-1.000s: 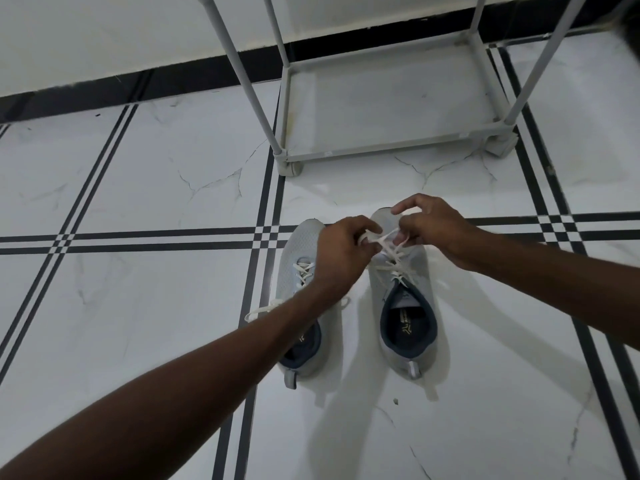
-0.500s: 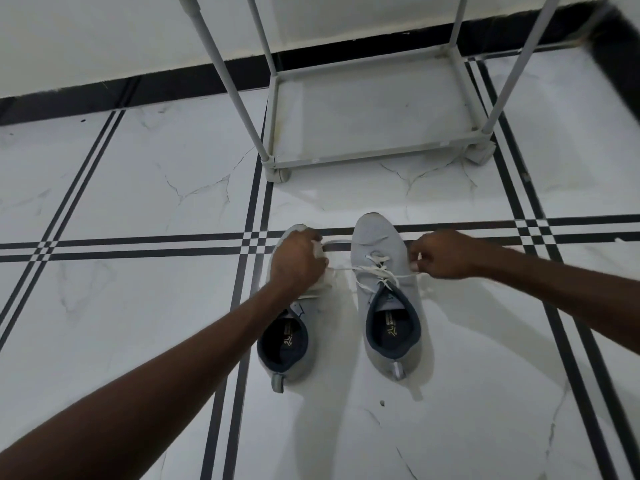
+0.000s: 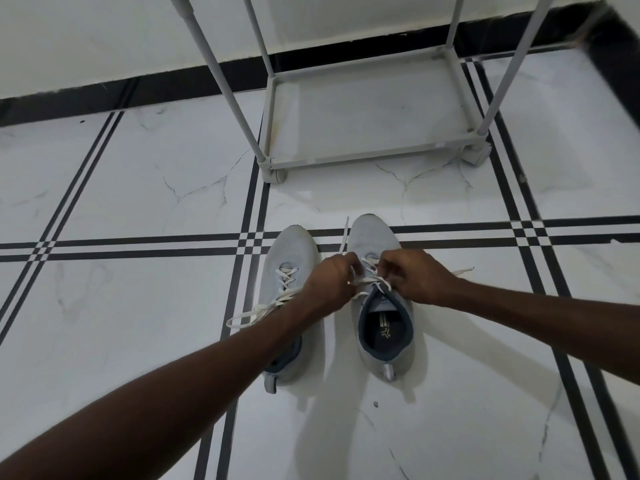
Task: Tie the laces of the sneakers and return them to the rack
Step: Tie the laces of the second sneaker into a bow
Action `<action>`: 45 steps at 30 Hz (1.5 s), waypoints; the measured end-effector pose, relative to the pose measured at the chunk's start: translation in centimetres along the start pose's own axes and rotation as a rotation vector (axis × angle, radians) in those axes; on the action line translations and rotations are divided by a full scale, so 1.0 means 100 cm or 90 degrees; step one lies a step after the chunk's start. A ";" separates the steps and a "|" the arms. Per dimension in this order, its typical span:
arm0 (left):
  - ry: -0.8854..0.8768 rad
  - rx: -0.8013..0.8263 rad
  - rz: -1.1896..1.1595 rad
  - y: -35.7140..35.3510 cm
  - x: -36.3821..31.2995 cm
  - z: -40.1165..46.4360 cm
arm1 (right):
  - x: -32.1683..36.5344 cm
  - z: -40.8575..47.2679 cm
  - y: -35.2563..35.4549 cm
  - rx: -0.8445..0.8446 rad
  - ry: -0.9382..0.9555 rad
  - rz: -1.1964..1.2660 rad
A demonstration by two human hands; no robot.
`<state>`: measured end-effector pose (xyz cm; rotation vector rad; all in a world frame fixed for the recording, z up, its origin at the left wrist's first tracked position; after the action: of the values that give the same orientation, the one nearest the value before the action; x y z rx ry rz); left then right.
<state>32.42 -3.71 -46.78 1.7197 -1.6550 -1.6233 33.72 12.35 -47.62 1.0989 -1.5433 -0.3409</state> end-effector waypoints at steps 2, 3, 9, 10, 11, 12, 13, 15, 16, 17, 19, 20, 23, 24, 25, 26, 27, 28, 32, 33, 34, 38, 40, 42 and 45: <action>0.009 -0.002 0.008 -0.005 0.000 -0.001 | -0.003 0.000 -0.003 0.016 -0.011 0.013; 0.006 0.013 0.009 -0.006 -0.001 0.000 | -0.002 -0.001 -0.003 0.018 -0.010 0.014; 0.015 0.133 -0.073 0.023 0.003 0.005 | -0.005 -0.008 0.032 0.030 -0.004 -0.150; 0.005 0.147 -0.066 0.026 0.004 0.004 | -0.008 -0.009 0.039 0.046 -0.020 -0.208; -0.007 0.165 -0.055 0.026 0.004 0.002 | -0.011 -0.009 0.043 0.073 -0.042 -0.256; -0.017 0.184 -0.047 0.025 0.003 -0.001 | -0.013 -0.009 0.044 0.105 -0.063 -0.282; -0.022 0.200 -0.047 0.023 0.001 -0.003 | -0.013 -0.009 0.040 0.136 -0.069 -0.285; -0.021 0.222 -0.064 0.017 -0.002 -0.004 | -0.006 -0.009 0.028 0.155 -0.066 -0.206; -0.017 0.226 -0.062 0.014 -0.005 -0.003 | -0.002 -0.007 0.022 0.153 -0.067 -0.107; -0.017 0.223 -0.044 0.012 -0.008 -0.002 | 0.001 -0.006 0.016 0.153 -0.072 0.004; -0.021 0.190 -0.002 0.012 -0.012 0.002 | 0.004 -0.006 0.009 0.163 -0.084 0.114; -0.021 0.168 0.007 0.015 -0.013 0.003 | 0.005 -0.006 0.010 0.166 -0.069 0.122; -0.032 0.105 0.030 0.021 -0.014 0.002 | 0.005 -0.004 0.019 0.178 0.015 0.043; -0.037 0.102 0.044 0.019 -0.013 -0.001 | 0.001 -0.006 0.020 0.200 0.021 0.042; -0.041 0.103 0.059 0.016 -0.011 -0.004 | -0.008 -0.007 0.020 0.221 0.019 0.054; -0.044 0.102 0.074 0.012 -0.008 -0.006 | -0.016 -0.009 0.020 0.239 0.008 0.054; -0.050 0.098 0.095 0.008 -0.006 -0.009 | -0.024 -0.010 0.019 0.253 -0.008 0.043; -0.059 0.092 0.124 0.005 -0.004 -0.012 | -0.030 -0.011 0.018 0.262 -0.018 0.026; -0.103 0.088 0.287 -0.001 -0.005 -0.022 | -0.034 -0.012 0.011 0.248 -0.009 -0.111; -0.103 0.091 0.305 -0.001 -0.002 -0.024 | -0.034 -0.012 0.007 0.237 -0.003 -0.133; -0.101 0.097 0.312 -0.002 0.002 -0.026 | -0.034 -0.014 0.005 0.226 0.005 -0.155; -0.094 0.110 0.313 -0.006 0.014 -0.028 | -0.038 -0.020 0.002 0.190 0.012 -0.165; -0.095 0.096 0.321 -0.008 0.015 -0.030 | -0.036 -0.022 0.001 0.181 0.020 -0.179; -0.097 0.076 0.308 -0.009 0.020 -0.030 | -0.034 -0.023 -0.003 0.169 0.014 -0.185; -0.080 0.111 0.176 -0.003 0.031 -0.029 | -0.033 -0.026 -0.001 0.154 -0.028 -0.142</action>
<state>34.08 -7.52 -47.61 1.4060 -2.0442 -1.5209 35.77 15.73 -48.93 1.4670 -1.5326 -0.3368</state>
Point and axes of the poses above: each hand's wrist, its own z-axis towards the middle knuckle, its own y-axis out of the back of the hand, x = y × z, the point moved 5 cm from there along z, towards the middle knuckle, and after that the axes turned 6 degrees about x, right-handed, at the moved point
